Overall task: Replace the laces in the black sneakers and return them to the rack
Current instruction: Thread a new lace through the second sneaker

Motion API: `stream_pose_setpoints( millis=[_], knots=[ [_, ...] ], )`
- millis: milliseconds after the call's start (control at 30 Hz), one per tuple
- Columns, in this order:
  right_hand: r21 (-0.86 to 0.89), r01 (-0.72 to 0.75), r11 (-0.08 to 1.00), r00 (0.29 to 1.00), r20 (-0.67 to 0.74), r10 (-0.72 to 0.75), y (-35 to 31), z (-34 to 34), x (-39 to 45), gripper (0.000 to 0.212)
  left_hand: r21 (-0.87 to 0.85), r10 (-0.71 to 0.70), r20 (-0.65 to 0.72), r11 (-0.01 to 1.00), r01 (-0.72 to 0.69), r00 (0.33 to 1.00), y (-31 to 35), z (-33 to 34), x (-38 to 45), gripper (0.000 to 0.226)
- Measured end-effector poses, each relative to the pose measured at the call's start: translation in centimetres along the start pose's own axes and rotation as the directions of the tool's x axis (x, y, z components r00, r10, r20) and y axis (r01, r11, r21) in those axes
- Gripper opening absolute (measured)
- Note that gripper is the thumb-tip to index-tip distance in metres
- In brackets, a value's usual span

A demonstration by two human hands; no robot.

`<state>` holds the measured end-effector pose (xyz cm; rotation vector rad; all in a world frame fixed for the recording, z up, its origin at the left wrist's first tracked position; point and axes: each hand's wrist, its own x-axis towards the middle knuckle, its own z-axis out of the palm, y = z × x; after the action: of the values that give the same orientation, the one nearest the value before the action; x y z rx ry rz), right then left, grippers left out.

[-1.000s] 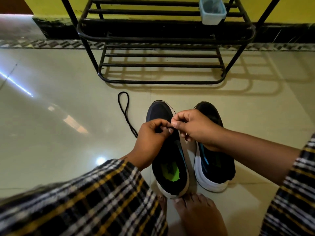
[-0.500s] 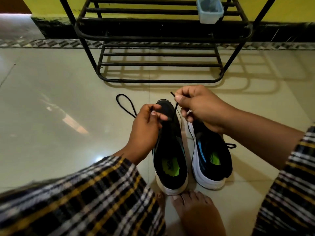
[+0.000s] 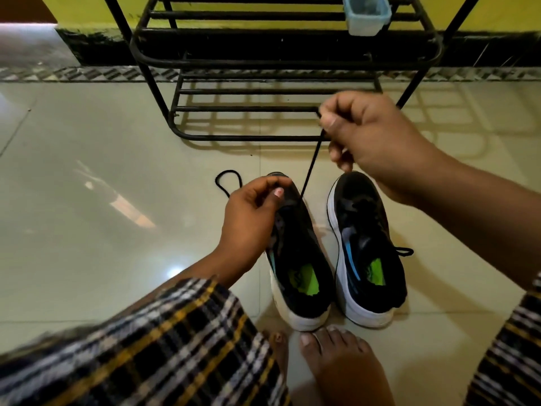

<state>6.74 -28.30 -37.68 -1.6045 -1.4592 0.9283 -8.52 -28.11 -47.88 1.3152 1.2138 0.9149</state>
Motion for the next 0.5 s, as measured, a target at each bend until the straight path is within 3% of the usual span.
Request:
stream_pose_setpoints(
  millis=[67, 233, 367, 500],
  knots=[
    [0.022, -0.019, 1.000, 1.000, 0.005, 0.019, 0.9, 0.6, -0.5, 0.018, -0.025, 0.020, -0.011, 0.999, -0.021, 1.000, 0.2, 0.0, 0.1, 0.018],
    [-0.032, 0.158, 0.987, 0.987, -0.022, -0.158, 1.5, 1.0, -0.7, 0.022, -0.054, 0.038, -0.026, 0.998, -0.039, 0.999, 0.3, 0.4, 0.4, 0.014],
    [0.142, 0.170, 0.975, 0.984, -0.068, -0.162, 1.0, 0.5, -0.6, 0.020, -0.075, 0.025, -0.032, 0.997, -0.028, 0.999, 0.2, 0.2, 0.5, 0.017],
    [0.251, 0.300, 0.920, 0.950, -0.161, -0.266, -1.0, -1.3, -0.2, 0.015, -0.088, -0.019, -0.051, 0.996, 0.014, 0.999, 0.0, -0.1, 0.5, 0.018]
  ],
)
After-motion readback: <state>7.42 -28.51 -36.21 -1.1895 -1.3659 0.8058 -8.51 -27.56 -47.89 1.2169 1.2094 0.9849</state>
